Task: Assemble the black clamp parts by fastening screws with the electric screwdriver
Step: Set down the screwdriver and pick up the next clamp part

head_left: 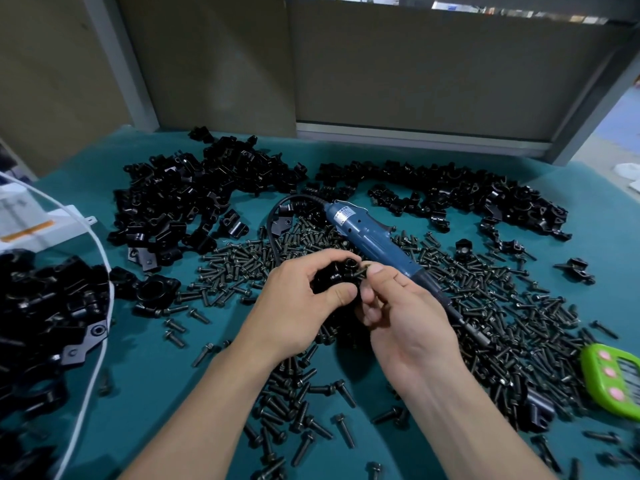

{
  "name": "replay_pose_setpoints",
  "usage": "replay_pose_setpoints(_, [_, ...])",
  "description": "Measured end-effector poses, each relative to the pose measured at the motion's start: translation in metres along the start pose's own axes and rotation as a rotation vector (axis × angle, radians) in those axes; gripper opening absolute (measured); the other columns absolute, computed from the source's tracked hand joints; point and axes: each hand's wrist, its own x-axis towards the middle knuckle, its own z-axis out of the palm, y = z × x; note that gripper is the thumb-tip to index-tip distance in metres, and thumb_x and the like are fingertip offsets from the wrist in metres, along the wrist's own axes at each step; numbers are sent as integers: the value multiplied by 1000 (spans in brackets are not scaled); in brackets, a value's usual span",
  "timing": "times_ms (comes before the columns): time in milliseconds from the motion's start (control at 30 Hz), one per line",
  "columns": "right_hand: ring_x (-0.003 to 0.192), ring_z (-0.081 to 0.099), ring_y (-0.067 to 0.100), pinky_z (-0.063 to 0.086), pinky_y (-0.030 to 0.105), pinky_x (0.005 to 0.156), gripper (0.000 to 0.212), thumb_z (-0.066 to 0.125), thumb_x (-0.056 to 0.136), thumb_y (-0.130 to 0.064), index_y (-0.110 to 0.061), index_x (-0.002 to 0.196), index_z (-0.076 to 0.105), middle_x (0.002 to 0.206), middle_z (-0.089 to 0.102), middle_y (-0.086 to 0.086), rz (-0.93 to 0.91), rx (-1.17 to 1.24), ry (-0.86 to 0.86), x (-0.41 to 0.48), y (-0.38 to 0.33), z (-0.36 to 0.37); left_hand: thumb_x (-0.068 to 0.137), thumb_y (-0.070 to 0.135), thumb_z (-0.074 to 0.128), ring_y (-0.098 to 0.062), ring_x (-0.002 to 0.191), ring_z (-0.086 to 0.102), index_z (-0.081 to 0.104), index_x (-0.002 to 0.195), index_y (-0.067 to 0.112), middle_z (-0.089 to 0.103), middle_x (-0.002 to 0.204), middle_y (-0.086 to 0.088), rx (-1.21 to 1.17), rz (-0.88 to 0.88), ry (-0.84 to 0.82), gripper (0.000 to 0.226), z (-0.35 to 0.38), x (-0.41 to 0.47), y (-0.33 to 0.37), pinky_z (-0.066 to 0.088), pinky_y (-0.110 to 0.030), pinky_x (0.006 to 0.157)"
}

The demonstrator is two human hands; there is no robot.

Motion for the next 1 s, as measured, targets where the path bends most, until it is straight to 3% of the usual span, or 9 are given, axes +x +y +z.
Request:
replay_pose_setpoints(167, [56, 53, 7, 44, 15, 52, 20, 72, 93, -7, -20, 79, 78, 61, 60, -1, -225, -341, -7, -3, 3, 1, 91, 17, 78, 3, 103, 70, 72, 115, 45, 74, 106, 25, -16, 13, 113, 37, 1, -2, 1, 55, -18, 87])
replay_pose_setpoints(300, [76, 72, 8, 57, 24, 72, 18, 78, 90, -16, -33, 86, 79, 79, 76, -7, -418, -594, 52, -2, 3, -4, 89, 16, 80, 5, 112, 67, 73, 115, 46, 74, 113, 27, -52, 38, 125, 41, 1, -3, 4, 55, -27, 99])
replay_pose_setpoints(467, [78, 72, 11, 58, 25, 74, 23, 65, 100, -7, -23, 85, 72, 83, 75, 1, -280, -375, -138, -2, 2, -2, 86, 16, 78, -3, 112, 70, 75, 119, 40, 76, 113, 19, -132, 54, 105, 40, -1, -2, 8, 57, -36, 99])
replay_pose_setpoints(600, [78, 73, 17, 61, 31, 76, 20, 68, 98, -6, -20, 87, 76, 80, 75, 6, -298, -349, -135, 4, -5, -8, 85, 19, 81, 6, 108, 69, 72, 126, 46, 75, 112, 27, -71, 33, 103, 49, -3, -4, 6, 56, -18, 92])
replay_pose_setpoints(733, [78, 72, 13, 59, 26, 75, 22, 69, 97, -6, -24, 89, 78, 83, 76, 3, -359, -413, -156, 4, -6, -10, 87, 15, 82, 11, 107, 67, 70, 128, 49, 74, 116, 27, -17, 12, 94, 55, -4, -3, 5, 51, -8, 87])
replay_pose_setpoints(1000, [76, 71, 20, 63, 34, 80, 24, 72, 94, -5, -28, 90, 78, 85, 77, 4, -406, -542, -189, 6, -12, -17, 86, 20, 84, 12, 116, 62, 67, 126, 56, 70, 120, 34, 20, 5, 46, 56, -3, -2, 6, 49, -22, 103])
